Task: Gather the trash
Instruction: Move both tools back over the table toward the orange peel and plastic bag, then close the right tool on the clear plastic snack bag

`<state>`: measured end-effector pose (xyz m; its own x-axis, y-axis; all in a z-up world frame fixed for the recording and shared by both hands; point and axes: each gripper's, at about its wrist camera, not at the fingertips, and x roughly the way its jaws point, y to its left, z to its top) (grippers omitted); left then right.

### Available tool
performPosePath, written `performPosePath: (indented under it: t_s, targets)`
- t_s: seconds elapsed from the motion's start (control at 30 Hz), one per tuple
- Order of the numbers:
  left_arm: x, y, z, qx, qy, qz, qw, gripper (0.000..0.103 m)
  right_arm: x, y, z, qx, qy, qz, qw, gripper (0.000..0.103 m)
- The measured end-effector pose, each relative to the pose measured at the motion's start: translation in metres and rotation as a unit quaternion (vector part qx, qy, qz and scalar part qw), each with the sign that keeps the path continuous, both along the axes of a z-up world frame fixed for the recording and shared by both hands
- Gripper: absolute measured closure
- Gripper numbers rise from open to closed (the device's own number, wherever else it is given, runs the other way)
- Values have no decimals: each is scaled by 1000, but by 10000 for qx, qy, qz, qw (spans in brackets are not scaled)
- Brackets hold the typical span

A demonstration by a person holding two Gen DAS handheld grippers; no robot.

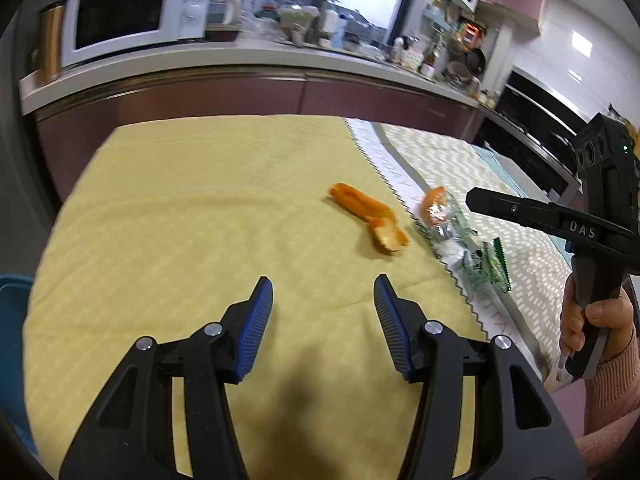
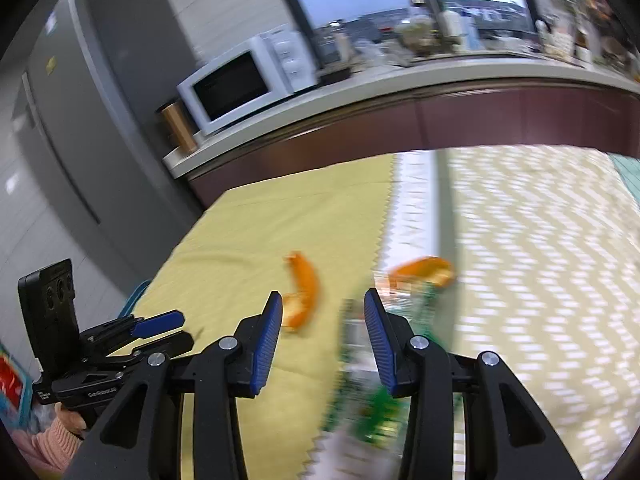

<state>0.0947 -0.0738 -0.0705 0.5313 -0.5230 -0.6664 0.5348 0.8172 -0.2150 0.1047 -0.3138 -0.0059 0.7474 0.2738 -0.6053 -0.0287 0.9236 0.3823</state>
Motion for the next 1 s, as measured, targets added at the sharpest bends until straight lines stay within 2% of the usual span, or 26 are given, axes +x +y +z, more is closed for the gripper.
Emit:
performPosePath:
  t_s: [0.27,0.37,0.73,0.77,0.83,1.0]
  targets:
    - [15,-46,-5,150,93,-255,9995,51,-2,-30,-23,149,224,-241,9993,57]
    - [22,-59,-7,177,182,-300,9992,51,0,-31,-29,187,279,-218,9992,51]
    - [53,-94,-18,320,526,-262,9978,53,8,-25,-40,264,407,-85,9988,51]
    - [55,-97,-18,310,550,-297,9976,55,8,-24,-40,273,416,-66,9987,52]
    - [55,-98,-19,272,617,-342,9971,63,9,-24,-41,283,430,-48,9987,60]
    - [61,-98,-23,92,797,-422,9959,82,10,-24,-39,308,422,-2,9986,67]
